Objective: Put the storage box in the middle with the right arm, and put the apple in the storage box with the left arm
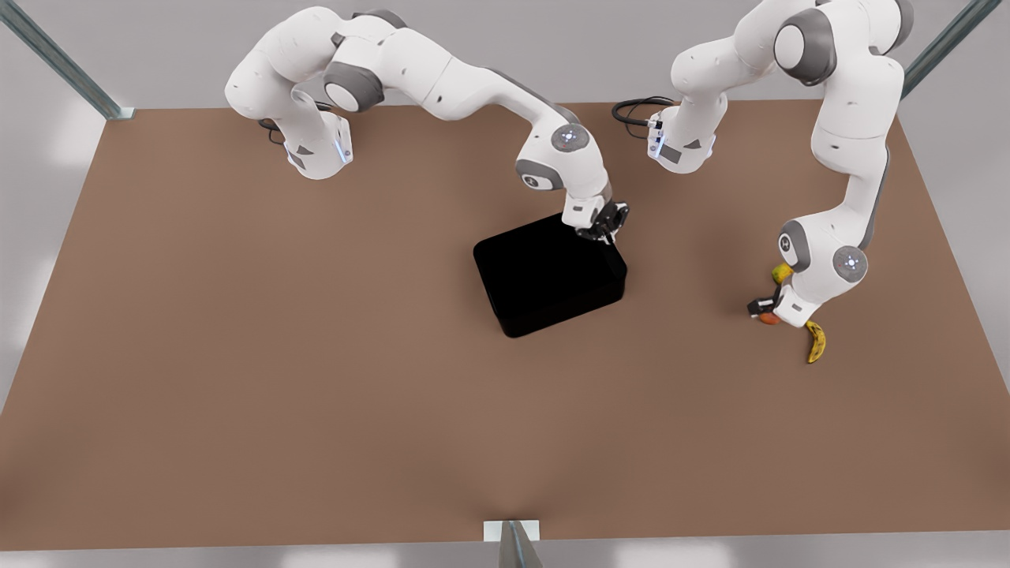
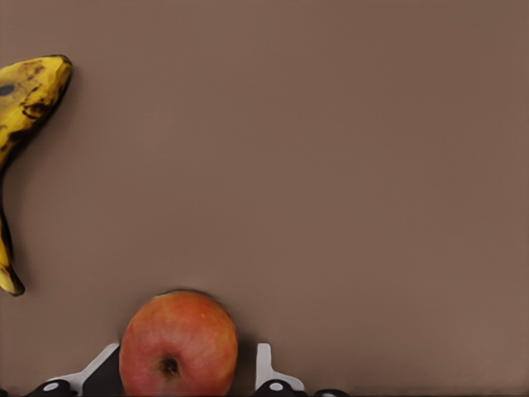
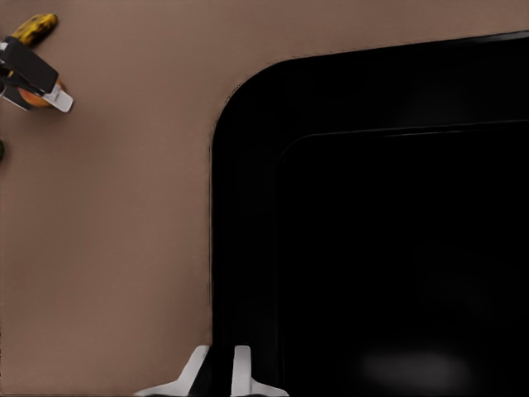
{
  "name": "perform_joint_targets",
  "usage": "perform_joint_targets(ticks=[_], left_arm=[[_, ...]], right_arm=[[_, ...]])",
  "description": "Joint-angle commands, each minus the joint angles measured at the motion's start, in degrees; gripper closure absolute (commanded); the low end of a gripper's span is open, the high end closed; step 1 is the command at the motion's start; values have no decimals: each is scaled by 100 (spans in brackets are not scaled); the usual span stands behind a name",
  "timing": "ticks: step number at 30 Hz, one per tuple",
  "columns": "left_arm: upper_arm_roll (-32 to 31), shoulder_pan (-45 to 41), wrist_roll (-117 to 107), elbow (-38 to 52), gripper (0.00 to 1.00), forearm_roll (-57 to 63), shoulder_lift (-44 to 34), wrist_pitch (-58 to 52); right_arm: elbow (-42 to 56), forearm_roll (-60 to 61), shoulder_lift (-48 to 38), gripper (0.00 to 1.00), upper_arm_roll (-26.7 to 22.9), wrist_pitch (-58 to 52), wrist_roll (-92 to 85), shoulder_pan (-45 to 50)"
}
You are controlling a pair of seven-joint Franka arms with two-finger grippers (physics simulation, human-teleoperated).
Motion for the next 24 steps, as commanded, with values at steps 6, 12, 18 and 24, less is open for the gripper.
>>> perform_joint_targets(ticks=[6,12,18,24], left_arm=[[-9,4,0,-46,25,12,-54,-11],[-35,12,0,-46,30,12,-54,-20],[-35,12,9,-37,30,12,-62,-28],[-35,12,9,-37,33,12,-62,-28]], right_arm=[[-715,41,-1345,0,237,-645,-154,-543],[-1840,-29,-4640,0,281,-4627,-3687,-3539],[-1296,-47,-4940,0,220,-6105,-3617,-4507],[-1172,-249,-4641,0,299,-5745,-2941,-4411]])
